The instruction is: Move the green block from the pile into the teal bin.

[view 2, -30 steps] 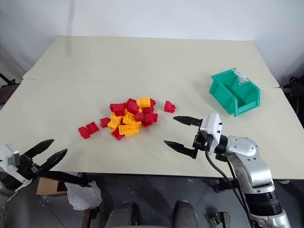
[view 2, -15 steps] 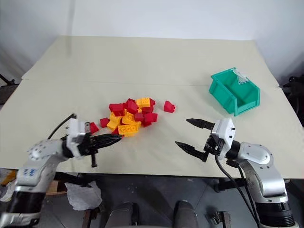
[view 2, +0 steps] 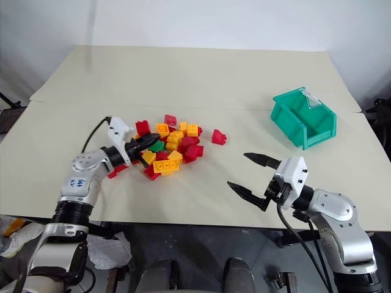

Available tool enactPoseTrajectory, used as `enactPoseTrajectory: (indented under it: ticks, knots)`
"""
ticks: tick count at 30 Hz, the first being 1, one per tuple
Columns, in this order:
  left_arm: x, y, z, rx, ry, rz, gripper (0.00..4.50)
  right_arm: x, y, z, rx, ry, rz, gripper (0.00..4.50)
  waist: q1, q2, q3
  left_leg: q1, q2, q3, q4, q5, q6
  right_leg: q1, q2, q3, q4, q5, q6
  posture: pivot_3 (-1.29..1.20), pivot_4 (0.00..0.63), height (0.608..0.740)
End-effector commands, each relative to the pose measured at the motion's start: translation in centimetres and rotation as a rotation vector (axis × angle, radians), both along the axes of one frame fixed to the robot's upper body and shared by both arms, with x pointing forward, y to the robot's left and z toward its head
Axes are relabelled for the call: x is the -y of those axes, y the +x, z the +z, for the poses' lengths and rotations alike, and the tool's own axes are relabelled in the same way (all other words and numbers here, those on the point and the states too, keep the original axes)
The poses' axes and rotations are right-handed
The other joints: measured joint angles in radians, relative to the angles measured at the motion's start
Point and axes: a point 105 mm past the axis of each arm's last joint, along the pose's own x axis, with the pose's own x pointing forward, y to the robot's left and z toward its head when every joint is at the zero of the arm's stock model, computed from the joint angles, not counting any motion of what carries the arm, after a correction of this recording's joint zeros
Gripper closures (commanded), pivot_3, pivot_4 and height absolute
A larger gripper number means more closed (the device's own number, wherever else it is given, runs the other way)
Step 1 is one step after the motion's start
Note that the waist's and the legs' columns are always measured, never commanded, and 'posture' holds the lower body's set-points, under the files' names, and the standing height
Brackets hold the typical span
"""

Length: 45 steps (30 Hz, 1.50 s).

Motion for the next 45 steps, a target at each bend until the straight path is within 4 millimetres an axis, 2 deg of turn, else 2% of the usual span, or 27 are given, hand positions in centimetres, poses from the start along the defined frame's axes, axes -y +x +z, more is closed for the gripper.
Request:
enactPoseTrajectory:
  ticks: [1, 4, 11, 15, 19, 22, 25, 28, 31, 33, 38, 40, 41, 43, 45]
  knots:
    - [-2.1, 0.4, 0.8, 0.037, -0.008, 0.081, 4.44, -0.6, -0.2, 0.8, 0.043, 0.012, 0.015, 0.0, 0.001, 0.0, 0.0, 0.0, 0.0, 0.0, 0.0, 0.0, 0.0, 0.0, 0.0, 0.0, 0.0, 0.0, 0.0, 0.0, 0.15, 0.74]
    - [-1.9, -0.4, 0.1, 0.02, 0.023, 0.015, 4.44, -0.7, -0.2, 0.8, 0.046, 0.017, 0.013, 0.0, 0.004, 0.0, 0.0, 0.0, 0.0, 0.0, 0.0, 0.0, 0.0, 0.0, 0.0, 0.0, 0.0, 0.0, 0.0, 0.0, 0.15, 0.74]
    - [0.4, -3.6, -1.1, -0.023, 0.134, -0.285, 4.44, -0.9, -0.4, 0.5, 0.04, 0.025, 0.01, 0.0, 0.009, 0.0, 0.0, 0.0, 0.0, 0.0, 0.0, 0.0, 0.0, 0.0, 0.0, 0.0, 0.0, 0.0, 0.0, 0.0, 0.15, 0.74]
    - [0.0, -5.1, -2.0, -0.081, 0.22, -0.361, 4.44, -0.9, -0.5, 0.6, 0.037, 0.026, 0.012, 0.0, 0.009, 0.0, 0.0, 0.0, 0.0, 0.0, 0.0, 0.0, 0.0, 0.0, 0.0, 0.0, 0.0, 0.0, 0.0, 0.0, 0.15, 0.74]
    - [-1.7, -5.5, -1.1, -0.066, 0.203, -0.322, 4.44, -0.9, -0.5, 0.6, 0.033, 0.022, 0.02, 0.0, 0.009, 0.0, 0.0, 0.0, 0.0, 0.0, 0.0, 0.0, 0.0, 0.0, 0.0, 0.0, 0.0, 0.0, 0.0, 0.0, 0.15, 0.74]
    - [-4.3, -5.6, 0.2, -0.032, 0.149, -0.235, 4.44, -0.9, -0.4, 0.6, 0.03, 0.019, 0.033, 0.0, 0.006, 0.0, 0.0, 0.0, 0.0, 0.0, 0.0, 0.0, 0.0, 0.0, 0.0, 0.0, 0.0, 0.0, 0.0, 0.0, 0.15, 0.74]
    - [-7.4, -7.3, 0.6, -0.02, 0.089, -0.185, 4.44, -1.0, -0.2, 0.8, 0.031, 0.02, 0.051, 0.0, -0.004, 0.0, 0.0, 0.0, 0.001, 0.0, 0.0, 0.0, 0.0, -0.001, 0.0, 0.0, 0.001, 0.0, 0.0, 0.0, 0.15, 0.74]
    - [-10.4, -9.0, -0.2, -0.053, 0.059, -0.105, 3.89, -1.1, 0.0, 0.9, 0.033, 0.02, 0.065, 0.0, -0.016, 0.0, 0.0, 0.0, 0.001, 0.0, -0.001, 0.0, 0.0, -0.001, 0.0, 0.0, 0.001, 0.0, 0.0, 0.0, 0.15, 0.74]
    - [-14.0, -11.2, -1.7, -0.074, 0.057, 0.045, 2.98, -1.3, 0.5, 1.0, 0.041, 0.017, 0.083, 0.0, -0.017, 0.0, 0.0, 0.0, 0.001, 0.0, -0.001, 0.0, 0.0, -0.001, 0.0, 0.0, 0.001, 0.0, 0.0, 0.0, 0.15, 0.74]
    - [-14.8, -12.3, -2.0, -0.069, 0.043, 0.1, 2.33, -1.4, 0.7, 1.1, 0.047, 0.02, 0.085, 0.0, -0.016, 0.0, 0.0, 0.001, 0.001, 0.0, -0.001, 0.0, 0.0, -0.001, 0.0, 0.0, 0.001, 0.0, 0.0, 0.0, 0.15, 0.74]
    - [-12.7, -12.7, -1.6, -0.056, 0.034, 0.072, 0.84, -1.5, 0.6, 0.9, 0.046, 0.021, 0.089, 0.0, 0.004, -0.001, 0.0, 0.0, 0.001, 0.0, 0.0, 0.0, 0.001, 0.0, 0.0, 0.0, 0.001, 0.0, 0.0, 0.0, 0.15, 0.74]
    - [-10.8, -12.1, -1.1, -0.069, 0.027, 0.022, 0.21, -1.5, 0.6, 0.8, 0.044, 0.021, 0.089, 0.0, 0.007, -0.001, -0.001, 0.0, 0.001, 0.0, 0.0, -0.001, 0.001, 0.0, 0.0, 0.0, 0.001, 0.0, 0.0, 0.0, 0.15, 0.74]
    - [-9.7, -11.6, -0.5, -0.058, 0.033, -0.002, 0.02, -1.4, 0.6, 0.8, 0.044, 0.021, 0.088, 0.0, 0.008, -0.001, -0.001, 0.0, 0.001, 0.0, 0.0, 0.0, 0.001, 0.0, 0.0, 0.0, 0.001, 0.0, 0.0, 0.0, 0.15, 0.74]
    - [-8.0, -10.0, 0.1, -0.095, 0.067, 0.013, 0.02, -1.4, 0.6, 0.8, 0.046, 0.02, 0.084, 0.0, 0.009, -0.001, -0.001, 0.0, 0.001, 0.0, 0.0, 0.0, 0.0, 0.0, 0.0, 0.0, 0.001, 0.0, 0.0, 0.0, 0.15, 0.74]
    - [-5.5, -8.8, 0.9, -0.133, 0.065, -0.05, 0.02, -1.3, 0.5, 0.9, 0.05, 0.024, 0.076, 0.0, 0.011, -0.001, -0.001, 0.0, 0.001, 0.0, 0.0, 0.0, 0.0, 0.0, 0.0, 0.0, 0.001, 0.0, 0.0, 0.0, 0.15, 0.74]
